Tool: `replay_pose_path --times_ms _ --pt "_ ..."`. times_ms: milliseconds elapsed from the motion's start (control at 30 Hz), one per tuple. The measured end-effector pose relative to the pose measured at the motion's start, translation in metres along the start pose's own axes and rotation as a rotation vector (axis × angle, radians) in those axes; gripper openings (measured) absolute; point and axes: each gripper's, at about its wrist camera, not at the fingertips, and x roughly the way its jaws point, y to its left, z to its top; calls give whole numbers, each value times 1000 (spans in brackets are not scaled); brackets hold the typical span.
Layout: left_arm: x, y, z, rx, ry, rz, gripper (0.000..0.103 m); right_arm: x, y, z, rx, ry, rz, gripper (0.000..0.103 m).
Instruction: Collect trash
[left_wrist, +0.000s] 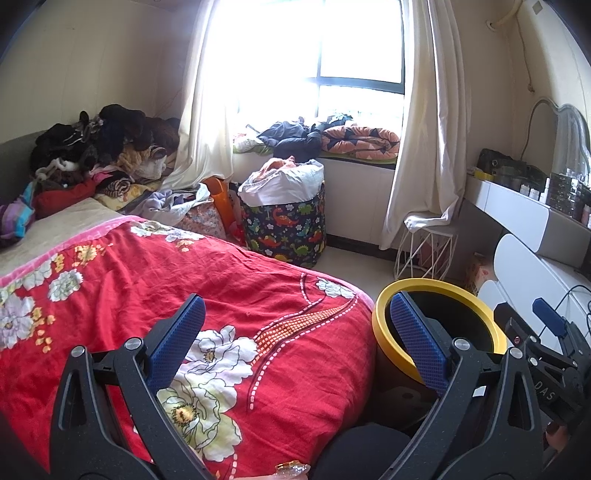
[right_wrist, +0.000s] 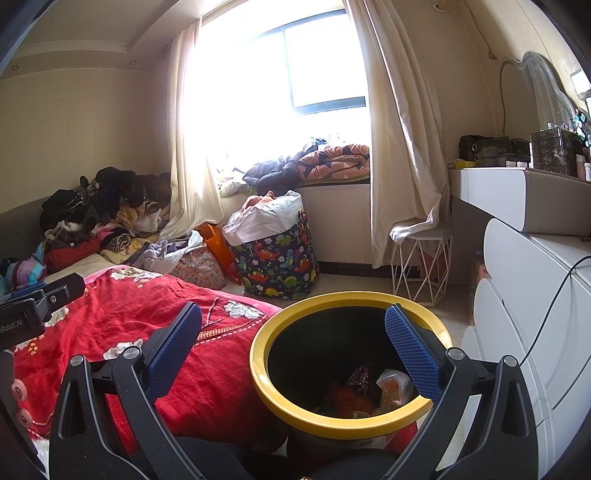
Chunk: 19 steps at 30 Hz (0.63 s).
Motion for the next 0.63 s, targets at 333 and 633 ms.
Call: replay_pose_path --times_ms 333,633 --pt "1 109 -7 -240 103 189 92 31 57 22 -72 98 220 97" --pt "-47 331 -87 -531 264 850 92 76 324 -38 -495 513 825 97"
